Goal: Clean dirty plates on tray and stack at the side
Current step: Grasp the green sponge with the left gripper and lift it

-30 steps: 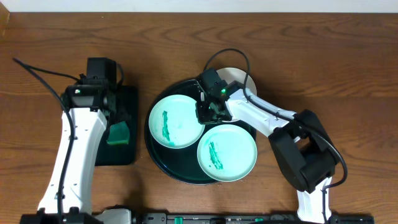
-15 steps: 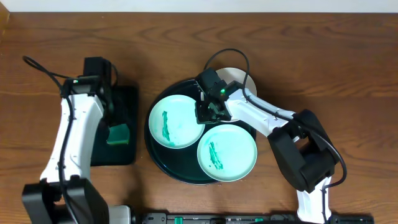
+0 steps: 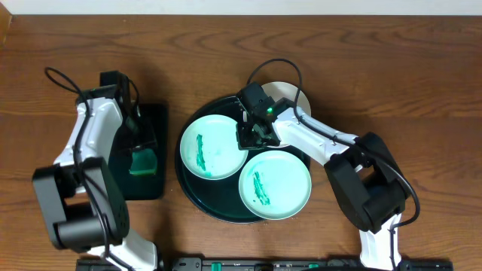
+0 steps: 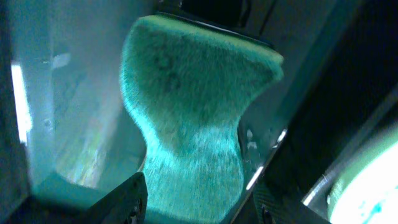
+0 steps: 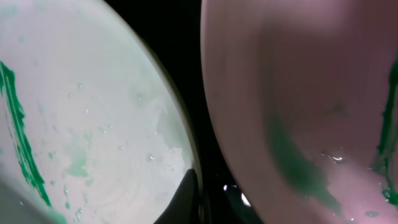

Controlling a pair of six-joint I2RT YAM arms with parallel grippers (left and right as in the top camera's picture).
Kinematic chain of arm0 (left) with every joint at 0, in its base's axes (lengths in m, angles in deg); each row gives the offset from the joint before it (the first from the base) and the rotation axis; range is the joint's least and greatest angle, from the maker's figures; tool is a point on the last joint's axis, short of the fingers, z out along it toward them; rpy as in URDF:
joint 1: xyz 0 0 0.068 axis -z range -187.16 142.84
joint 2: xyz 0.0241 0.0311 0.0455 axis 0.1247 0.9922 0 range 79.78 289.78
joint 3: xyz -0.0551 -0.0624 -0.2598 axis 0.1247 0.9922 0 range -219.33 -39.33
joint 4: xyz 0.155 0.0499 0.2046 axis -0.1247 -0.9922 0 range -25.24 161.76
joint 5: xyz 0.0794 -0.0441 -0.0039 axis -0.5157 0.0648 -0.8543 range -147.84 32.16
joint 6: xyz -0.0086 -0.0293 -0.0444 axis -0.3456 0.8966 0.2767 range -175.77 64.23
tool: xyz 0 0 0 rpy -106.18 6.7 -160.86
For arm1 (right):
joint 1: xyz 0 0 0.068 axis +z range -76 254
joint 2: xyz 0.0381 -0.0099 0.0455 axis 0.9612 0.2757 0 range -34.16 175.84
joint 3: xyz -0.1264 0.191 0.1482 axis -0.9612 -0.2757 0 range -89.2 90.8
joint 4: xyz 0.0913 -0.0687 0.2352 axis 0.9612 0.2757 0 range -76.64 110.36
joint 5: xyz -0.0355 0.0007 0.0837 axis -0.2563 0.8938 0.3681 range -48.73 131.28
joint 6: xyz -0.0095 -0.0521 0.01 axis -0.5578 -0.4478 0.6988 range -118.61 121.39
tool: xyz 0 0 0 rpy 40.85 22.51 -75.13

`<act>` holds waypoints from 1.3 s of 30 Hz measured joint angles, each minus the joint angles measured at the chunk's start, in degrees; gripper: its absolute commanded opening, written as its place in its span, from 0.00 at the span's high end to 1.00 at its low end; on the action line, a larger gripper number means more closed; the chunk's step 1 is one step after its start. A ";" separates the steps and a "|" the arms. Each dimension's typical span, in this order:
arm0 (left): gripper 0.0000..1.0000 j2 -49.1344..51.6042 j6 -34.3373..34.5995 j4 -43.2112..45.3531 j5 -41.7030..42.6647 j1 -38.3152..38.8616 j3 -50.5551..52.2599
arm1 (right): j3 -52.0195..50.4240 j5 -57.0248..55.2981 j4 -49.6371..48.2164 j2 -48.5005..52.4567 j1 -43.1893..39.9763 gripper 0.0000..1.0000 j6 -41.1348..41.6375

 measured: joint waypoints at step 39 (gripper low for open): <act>0.93 1.36 -1.68 1.33 0.59 -1.81 0.96 | 0.02 0.22 -0.33 0.04 0.00 0.99 -0.02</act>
